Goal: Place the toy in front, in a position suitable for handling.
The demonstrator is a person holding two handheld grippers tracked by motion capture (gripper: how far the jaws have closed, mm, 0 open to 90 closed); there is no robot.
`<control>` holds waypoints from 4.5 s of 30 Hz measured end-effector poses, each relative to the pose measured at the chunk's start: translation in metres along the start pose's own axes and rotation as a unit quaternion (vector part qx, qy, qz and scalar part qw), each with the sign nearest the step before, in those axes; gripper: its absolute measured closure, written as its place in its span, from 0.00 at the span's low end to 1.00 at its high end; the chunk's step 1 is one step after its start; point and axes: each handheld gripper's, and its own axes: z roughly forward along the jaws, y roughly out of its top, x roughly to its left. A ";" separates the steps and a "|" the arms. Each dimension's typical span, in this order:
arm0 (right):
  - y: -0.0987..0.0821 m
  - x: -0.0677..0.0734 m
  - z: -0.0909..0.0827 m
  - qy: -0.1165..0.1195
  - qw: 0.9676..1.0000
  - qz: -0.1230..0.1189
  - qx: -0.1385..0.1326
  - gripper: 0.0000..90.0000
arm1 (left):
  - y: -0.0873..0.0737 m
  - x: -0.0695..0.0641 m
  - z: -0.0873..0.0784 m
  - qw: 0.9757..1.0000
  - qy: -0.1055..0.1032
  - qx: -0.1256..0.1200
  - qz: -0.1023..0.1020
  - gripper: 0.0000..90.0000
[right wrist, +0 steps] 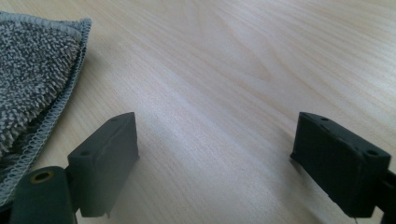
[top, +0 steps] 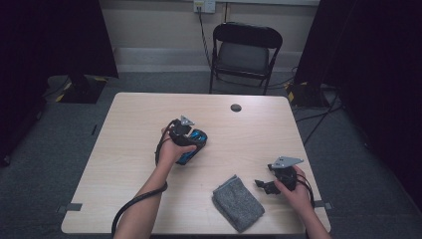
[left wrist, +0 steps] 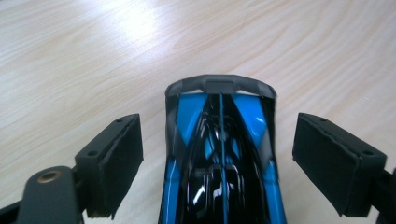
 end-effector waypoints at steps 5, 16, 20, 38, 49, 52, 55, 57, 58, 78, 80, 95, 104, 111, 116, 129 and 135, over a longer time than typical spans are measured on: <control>0.000 0.000 0.000 0.000 1.000 0.000 0.000 0.15 | -0.016 0.002 -0.022 1.000 -0.016 -0.007 0.006 0.18; 0.000 0.000 0.000 0.000 1.000 0.000 0.000 0.15 | -0.065 0.005 -0.039 1.000 -0.021 -0.004 0.001 0.18; 0.000 0.000 0.000 0.000 1.000 0.000 0.000 0.15 | -0.071 0.005 -0.033 1.000 -0.012 -0.001 0.005 0.18; 0.000 0.000 0.000 0.000 1.000 0.000 0.000 0.15 | -0.070 0.005 -0.021 1.000 -0.013 0.003 0.016 0.20; 0.000 0.000 0.000 -0.001 1.000 0.001 0.000 0.15 | -0.071 0.003 -0.021 1.000 -0.021 -0.003 0.021 0.28; 0.000 0.001 0.000 -0.005 1.000 0.004 0.001 0.15 | -0.071 0.003 -0.021 1.000 -0.021 -0.003 0.021 0.28; 0.000 0.003 0.000 -0.008 1.000 0.009 -0.002 0.17 | -0.071 0.003 -0.021 1.000 -0.020 -0.003 0.021 0.28; 0.000 0.004 -0.001 -0.008 1.000 0.010 -0.006 0.24 | -0.070 0.003 -0.021 1.000 -0.017 -0.003 0.026 0.28; 0.000 0.005 -0.002 -0.004 1.000 0.010 -0.006 0.27 | -0.070 0.003 -0.021 1.000 -0.017 -0.002 0.026 0.28; 0.028 0.066 -0.033 0.061 0.997 0.007 -0.037 0.42 | -0.070 0.003 -0.021 1.000 -0.015 -0.002 0.026 0.28; 0.028 0.073 -0.032 0.065 0.997 -0.005 -0.032 0.45 | -0.071 0.003 -0.021 1.000 -0.015 -0.002 0.026 0.28; 0.024 0.108 -0.010 0.088 0.994 -0.058 0.009 0.48 | -0.071 0.003 -0.022 1.000 -0.015 -0.002 0.025 0.28; 0.016 0.112 -0.003 0.073 0.996 -0.050 0.011 0.48 | -0.071 0.003 -0.022 1.000 -0.015 -0.002 0.026 0.28; 0.016 0.117 -0.001 0.057 0.997 -0.056 0.017 0.53 | -0.071 0.003 -0.022 1.000 -0.015 -0.002 0.026 0.28; 0.018 0.116 0.000 0.057 0.997 -0.056 0.023 0.59 | -0.071 0.003 -0.022 1.000 -0.015 -0.002 0.026 0.28; 0.019 0.116 0.002 0.058 0.996 -0.060 0.020 0.80 | -0.071 0.003 -0.022 1.000 -0.015 -0.002 0.026 0.28; 0.022 0.115 0.002 0.060 0.996 -0.056 0.024 0.86 | -0.071 0.003 -0.022 1.000 -0.015 -0.002 0.026 0.28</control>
